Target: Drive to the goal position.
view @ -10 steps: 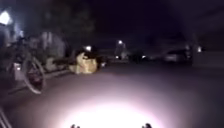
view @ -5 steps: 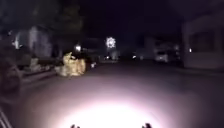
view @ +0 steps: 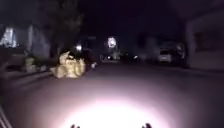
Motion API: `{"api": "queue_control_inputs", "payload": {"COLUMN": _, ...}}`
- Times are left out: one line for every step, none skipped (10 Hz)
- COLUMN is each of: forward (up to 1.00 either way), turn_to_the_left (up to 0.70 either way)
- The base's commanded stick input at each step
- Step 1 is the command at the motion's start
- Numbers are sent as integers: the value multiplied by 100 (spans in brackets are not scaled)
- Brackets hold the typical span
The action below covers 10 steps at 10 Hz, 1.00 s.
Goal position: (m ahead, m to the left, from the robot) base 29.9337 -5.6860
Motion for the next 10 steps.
{"api": "queue_control_inputs", "payload": {"forward": 85, "turn_to_the_left": 0}}
{"api": "queue_control_inputs", "payload": {"forward": 85, "turn_to_the_left": 0}}
{"api": "queue_control_inputs", "payload": {"forward": 85, "turn_to_the_left": 0}}
{"api": "queue_control_inputs", "payload": {"forward": 85, "turn_to_the_left": -2}}
{"api": "queue_control_inputs", "payload": {"forward": 85, "turn_to_the_left": -18}}
{"api": "queue_control_inputs", "payload": {"forward": 85, "turn_to_the_left": -34}}
{"api": "queue_control_inputs", "payload": {"forward": 85, "turn_to_the_left": -34}}
{"api": "queue_control_inputs", "payload": {"forward": 85, "turn_to_the_left": -34}}
{"api": "queue_control_inputs", "payload": {"forward": 85, "turn_to_the_left": -34}}
{"api": "queue_control_inputs", "payload": {"forward": 85, "turn_to_the_left": -34}}
